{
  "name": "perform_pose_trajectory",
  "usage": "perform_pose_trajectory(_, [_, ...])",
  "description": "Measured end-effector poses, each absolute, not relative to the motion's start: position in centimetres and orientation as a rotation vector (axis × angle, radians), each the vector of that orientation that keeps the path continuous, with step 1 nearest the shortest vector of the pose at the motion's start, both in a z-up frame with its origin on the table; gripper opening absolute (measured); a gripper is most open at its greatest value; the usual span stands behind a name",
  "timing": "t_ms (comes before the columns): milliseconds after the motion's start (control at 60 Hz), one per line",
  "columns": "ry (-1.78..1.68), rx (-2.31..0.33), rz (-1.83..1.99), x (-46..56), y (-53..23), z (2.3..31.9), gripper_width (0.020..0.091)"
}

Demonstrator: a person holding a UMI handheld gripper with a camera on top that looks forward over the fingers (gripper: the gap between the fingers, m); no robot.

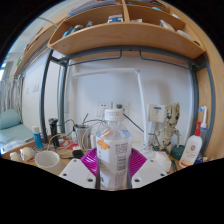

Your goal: Pour water

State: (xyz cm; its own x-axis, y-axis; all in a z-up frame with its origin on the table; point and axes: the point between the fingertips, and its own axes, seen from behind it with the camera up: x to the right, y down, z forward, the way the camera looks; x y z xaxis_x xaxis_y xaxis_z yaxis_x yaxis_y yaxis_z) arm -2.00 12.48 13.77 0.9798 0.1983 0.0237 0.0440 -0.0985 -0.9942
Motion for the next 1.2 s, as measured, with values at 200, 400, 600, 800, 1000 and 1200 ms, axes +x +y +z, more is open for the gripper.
perform_pose_trajectory(200, [-0.178, -1.673, 0.149, -3.6, 12.6, 12.4, 0.0373])
perform_pose_trajectory(400, [-0.134, -1.66, 0.152, -3.4, 12.6, 11.9, 0.0374])
perform_pose_trajectory(600, [-0.129, -1.674, 0.15, -3.3, 12.4, 11.8, 0.0473])
perform_pose_trajectory(800, [-0.082, -1.716, 0.125, -2.1, 10.2, 11.6, 0.0788])
perform_pose_trajectory(1000, [0.002, -1.764, 0.062, 0.1, 2.6, 10.4, 0.0808])
perform_pose_trajectory(1200, [0.04, -1.821, 0.07, 0.9, -6.5, 9.4, 0.0806])
